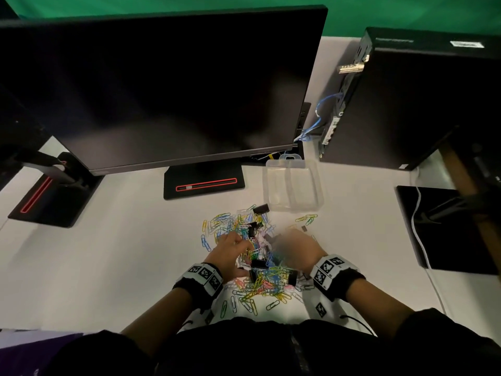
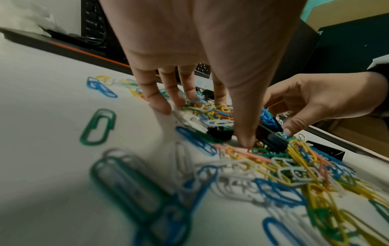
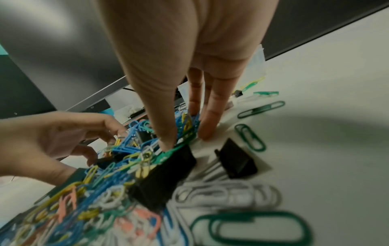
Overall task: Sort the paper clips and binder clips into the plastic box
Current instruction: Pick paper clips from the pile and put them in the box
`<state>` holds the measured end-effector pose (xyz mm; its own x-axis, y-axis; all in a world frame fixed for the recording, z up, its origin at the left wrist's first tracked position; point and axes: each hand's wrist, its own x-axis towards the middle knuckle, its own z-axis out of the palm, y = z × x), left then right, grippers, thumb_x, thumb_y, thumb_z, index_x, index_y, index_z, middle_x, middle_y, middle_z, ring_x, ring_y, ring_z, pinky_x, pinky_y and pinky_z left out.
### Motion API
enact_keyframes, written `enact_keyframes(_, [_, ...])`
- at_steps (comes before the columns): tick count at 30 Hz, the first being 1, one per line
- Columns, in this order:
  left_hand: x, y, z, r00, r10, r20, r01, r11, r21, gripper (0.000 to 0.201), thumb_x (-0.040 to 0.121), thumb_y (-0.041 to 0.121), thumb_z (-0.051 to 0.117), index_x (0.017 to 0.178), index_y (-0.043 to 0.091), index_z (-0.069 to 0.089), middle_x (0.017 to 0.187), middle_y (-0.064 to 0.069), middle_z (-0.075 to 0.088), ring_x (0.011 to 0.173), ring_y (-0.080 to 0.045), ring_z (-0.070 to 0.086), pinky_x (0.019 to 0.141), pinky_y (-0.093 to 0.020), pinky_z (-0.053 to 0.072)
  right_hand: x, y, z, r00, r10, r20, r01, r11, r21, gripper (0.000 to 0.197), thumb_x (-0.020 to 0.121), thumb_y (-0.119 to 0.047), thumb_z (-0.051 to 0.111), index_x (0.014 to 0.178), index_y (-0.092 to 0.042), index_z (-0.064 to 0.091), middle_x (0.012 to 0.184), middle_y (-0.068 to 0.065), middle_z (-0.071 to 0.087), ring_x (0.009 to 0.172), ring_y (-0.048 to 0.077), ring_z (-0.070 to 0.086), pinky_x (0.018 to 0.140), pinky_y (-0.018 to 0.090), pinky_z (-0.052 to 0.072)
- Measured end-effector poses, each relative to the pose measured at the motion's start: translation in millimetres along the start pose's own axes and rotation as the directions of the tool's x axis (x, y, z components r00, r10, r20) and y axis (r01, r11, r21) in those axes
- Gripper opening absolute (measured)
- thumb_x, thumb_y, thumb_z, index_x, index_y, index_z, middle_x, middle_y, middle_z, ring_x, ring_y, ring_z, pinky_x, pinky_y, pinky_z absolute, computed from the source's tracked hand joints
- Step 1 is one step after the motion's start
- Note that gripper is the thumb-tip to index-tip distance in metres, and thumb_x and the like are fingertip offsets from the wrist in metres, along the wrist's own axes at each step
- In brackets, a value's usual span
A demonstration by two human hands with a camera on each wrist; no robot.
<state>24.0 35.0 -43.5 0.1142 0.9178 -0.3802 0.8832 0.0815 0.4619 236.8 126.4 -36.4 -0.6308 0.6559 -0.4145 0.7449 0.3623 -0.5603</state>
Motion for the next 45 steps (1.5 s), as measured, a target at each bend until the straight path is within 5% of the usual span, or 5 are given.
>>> enact_keyframes(16, [13.2,-9.6,-36.5,0.994,0.056,0.095,-0.041,0.986,-0.16,0.02,0.09,0.025,0.055,0.104,0.013,0.064,0.097,-0.003,0.067,0.083,-0.013,0.056,0.081,-0.026,0.045,2.2,23.8,-36.1,0.971,0.187,-0.151,-0.09,0.865,0.494,0.008,0.075,-0.003,0.072,0.081,-0.007,0.072,0.072,0.017,0.068,0.049,0.002,0.061,0.055,0.019,0.056])
enact_keyframes(21, [15.7,-13.8,-44.5,0.993,0.047,0.112,-0.022,0.977,-0.214,0.02,0.09,0.024,0.057,0.104,0.013,0.065,0.065,0.02,0.054,0.054,0.011,0.051,0.072,-0.02,0.046,17.1,23.8,-67.2,0.951,0.256,-0.172,-0.097,0.778,0.62,0.009,0.074,-0.005,0.072,0.076,-0.013,0.072,0.075,0.014,0.07,0.068,0.027,0.069,0.072,0.038,0.059])
enact_keyframes(29, [19.5,-14.5,-36.2,0.999,-0.013,0.047,0.028,0.944,-0.33,0.017,0.091,0.023,0.055,0.098,0.01,0.062,0.081,-0.002,0.071,0.055,0.004,0.059,0.073,-0.026,0.055,63.3,39.6,-101.3,0.792,0.422,-0.441,-0.122,0.818,0.562,0.016,0.082,-0.002,0.06,0.089,-0.011,0.071,0.092,0.018,0.071,0.076,0.028,0.068,0.08,0.03,0.057])
enact_keyframes(34, [18.3,-9.7,-37.5,1.0,-0.012,0.018,0.018,0.93,-0.367,0.006,0.091,0.023,0.054,0.086,0.021,0.057,0.073,-0.002,0.067,0.054,0.006,0.058,0.071,-0.024,0.053,61.6,30.2,-92.1,0.939,0.272,-0.212,-0.244,0.958,0.147,0.034,0.088,-0.021,0.053,0.121,-0.016,0.057,0.129,0.007,0.058,0.115,0.026,0.055,0.099,0.028,0.041])
enact_keyframes(45, [34.6,30.1,-57.4,0.996,0.036,-0.084,-0.068,0.904,-0.422,0.019,0.091,0.022,0.054,0.073,0.026,0.054,0.064,0.003,0.056,0.051,-0.002,0.055,0.061,-0.025,0.047,18.1,9.5,-40.0,0.975,0.148,-0.167,-0.134,0.987,0.087,0.025,0.092,-0.017,0.047,0.11,-0.009,0.062,0.115,0.011,0.064,0.1,0.025,0.06,0.093,0.031,0.047])
